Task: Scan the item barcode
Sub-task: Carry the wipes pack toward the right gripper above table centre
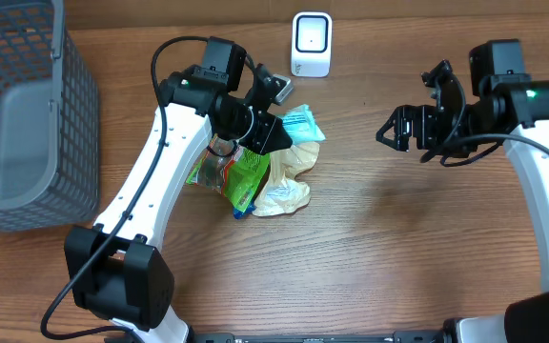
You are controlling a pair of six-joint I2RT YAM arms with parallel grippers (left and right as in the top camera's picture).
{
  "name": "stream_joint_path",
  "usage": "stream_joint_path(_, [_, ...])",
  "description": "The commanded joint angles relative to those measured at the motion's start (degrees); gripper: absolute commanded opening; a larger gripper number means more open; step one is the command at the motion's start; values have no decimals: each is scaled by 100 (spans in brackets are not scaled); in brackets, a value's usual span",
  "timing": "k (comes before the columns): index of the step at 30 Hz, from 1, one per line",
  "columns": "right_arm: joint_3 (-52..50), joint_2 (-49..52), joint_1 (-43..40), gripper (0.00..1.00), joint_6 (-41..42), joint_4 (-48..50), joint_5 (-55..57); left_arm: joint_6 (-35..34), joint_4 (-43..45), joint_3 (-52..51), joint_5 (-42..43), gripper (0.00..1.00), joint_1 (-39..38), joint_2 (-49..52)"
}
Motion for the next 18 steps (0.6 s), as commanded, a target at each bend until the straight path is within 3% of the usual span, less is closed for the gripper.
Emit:
stream_joint_path(1, [136,68,-190,99,-946,44,-1340,1130,39,33,903,4,33,-120])
stream_joint_path(7, [136,243,-205,100,-1779,297,-2745,2568,-114,33,2096,4,33,-120])
stream_joint_path(16, [136,251,-195,99,-1753,431,-2780,3136,2,33,2465,4,31,-120])
stream_joint_path(18, [136,251,-184,95,-1735,470,-2780,3134,92,33,2500,4,22,-120])
